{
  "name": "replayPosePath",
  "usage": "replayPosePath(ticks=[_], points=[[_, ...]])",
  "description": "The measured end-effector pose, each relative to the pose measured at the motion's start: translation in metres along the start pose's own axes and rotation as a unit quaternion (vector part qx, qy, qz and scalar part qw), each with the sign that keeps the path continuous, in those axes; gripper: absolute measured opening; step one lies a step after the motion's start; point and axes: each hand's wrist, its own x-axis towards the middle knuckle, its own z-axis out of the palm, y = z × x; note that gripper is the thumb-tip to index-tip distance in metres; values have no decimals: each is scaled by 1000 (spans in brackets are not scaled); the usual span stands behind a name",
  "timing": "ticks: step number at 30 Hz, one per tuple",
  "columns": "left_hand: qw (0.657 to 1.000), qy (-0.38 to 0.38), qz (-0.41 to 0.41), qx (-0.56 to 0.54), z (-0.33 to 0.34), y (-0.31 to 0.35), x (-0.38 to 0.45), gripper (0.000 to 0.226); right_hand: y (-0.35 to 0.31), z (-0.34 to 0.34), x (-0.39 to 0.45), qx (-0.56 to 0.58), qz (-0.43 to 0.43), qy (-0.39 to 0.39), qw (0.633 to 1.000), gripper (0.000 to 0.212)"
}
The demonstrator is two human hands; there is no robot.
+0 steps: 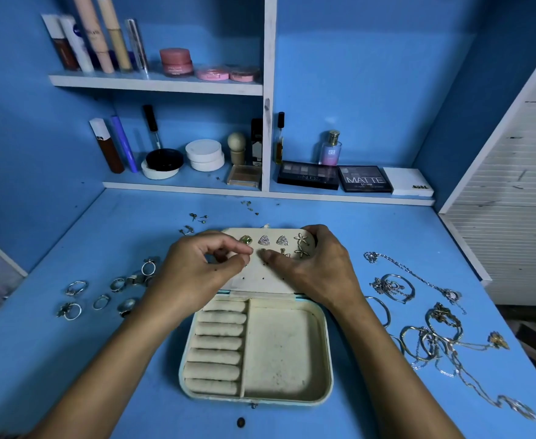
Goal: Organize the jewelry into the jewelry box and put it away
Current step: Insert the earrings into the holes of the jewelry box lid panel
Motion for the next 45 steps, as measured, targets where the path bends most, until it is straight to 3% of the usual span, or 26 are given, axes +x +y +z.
replayPosePath(ticks=[10,13,21,32,45], points=[[999,-33,18,33,8,0,2,30,1,1,1,-6,-1,2,1000,72],[996,-37,34,78,12,1,2,19,1,1,2,-15,2,5,1000,74],[988,-41,62,135,14,-2,6,20,1,1,2,-16,-1,5,1000,72],[991,-49,47,116,18,-1,8,26,0,0,1,-6,-1,1,1000,71],[979,-139,62,138,12,7,18,21,1,1,1,-13,4,1,1000,73]])
